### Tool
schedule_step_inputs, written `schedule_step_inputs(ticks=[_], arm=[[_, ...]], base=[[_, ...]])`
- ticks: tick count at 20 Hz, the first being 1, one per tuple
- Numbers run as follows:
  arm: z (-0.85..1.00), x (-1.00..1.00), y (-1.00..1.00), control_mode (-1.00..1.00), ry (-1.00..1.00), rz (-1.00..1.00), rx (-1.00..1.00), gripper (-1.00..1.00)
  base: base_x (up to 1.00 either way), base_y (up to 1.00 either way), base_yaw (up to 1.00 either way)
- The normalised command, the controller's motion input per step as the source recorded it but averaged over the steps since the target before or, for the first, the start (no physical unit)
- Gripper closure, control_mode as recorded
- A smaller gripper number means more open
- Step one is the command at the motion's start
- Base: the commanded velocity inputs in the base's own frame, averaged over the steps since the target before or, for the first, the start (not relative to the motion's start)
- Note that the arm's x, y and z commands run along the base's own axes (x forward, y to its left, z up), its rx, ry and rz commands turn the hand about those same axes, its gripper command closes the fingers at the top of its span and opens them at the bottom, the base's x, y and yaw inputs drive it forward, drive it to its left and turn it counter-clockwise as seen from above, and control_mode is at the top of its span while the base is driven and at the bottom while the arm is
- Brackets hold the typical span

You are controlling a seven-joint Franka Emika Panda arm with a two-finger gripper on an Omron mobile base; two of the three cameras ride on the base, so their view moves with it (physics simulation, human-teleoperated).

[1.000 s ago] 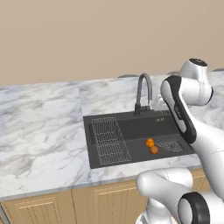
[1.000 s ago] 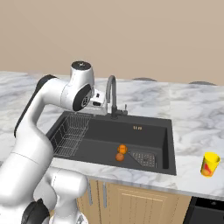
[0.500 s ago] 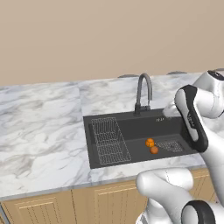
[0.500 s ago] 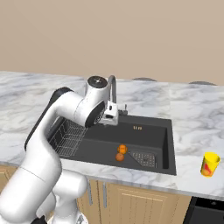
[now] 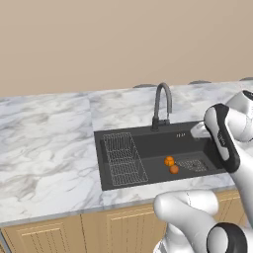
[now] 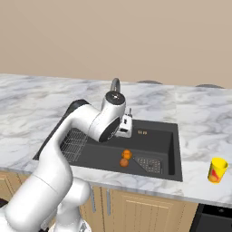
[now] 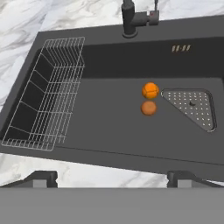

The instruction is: Remove the tangerine and orange from the sink. Then move the bowl and cup from the counter to the sink for washing.

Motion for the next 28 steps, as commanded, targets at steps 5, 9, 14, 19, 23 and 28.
schedule_step_inputs(ticks=[5,9,14,19,23,28], arm=[[-0.27,0.39,-0.20,-1.00,0.08,0.00,0.00,-1.00],[-0.26,0.45,-0.18,-1.00,0.14,0.00,0.02,-1.00],[-0.27,0.41,-0.17,-1.00,0.11,0.00,0.04,-1.00],[-0.37,0.25,-0.15,-1.00,0.02,0.07,0.09,-1.00],[-0.42,0.17,-0.02,-1.00,0.00,0.15,0.02,-1.00],[-0.35,0.24,0.00,-1.00,-0.01,0.16,0.00,-1.00]], base=[[0.00,0.00,0.00],[0.00,0.00,0.00],[0.00,0.00,0.00],[0.00,0.00,0.00],[0.00,0.00,0.00],[0.00,0.00,0.00]])
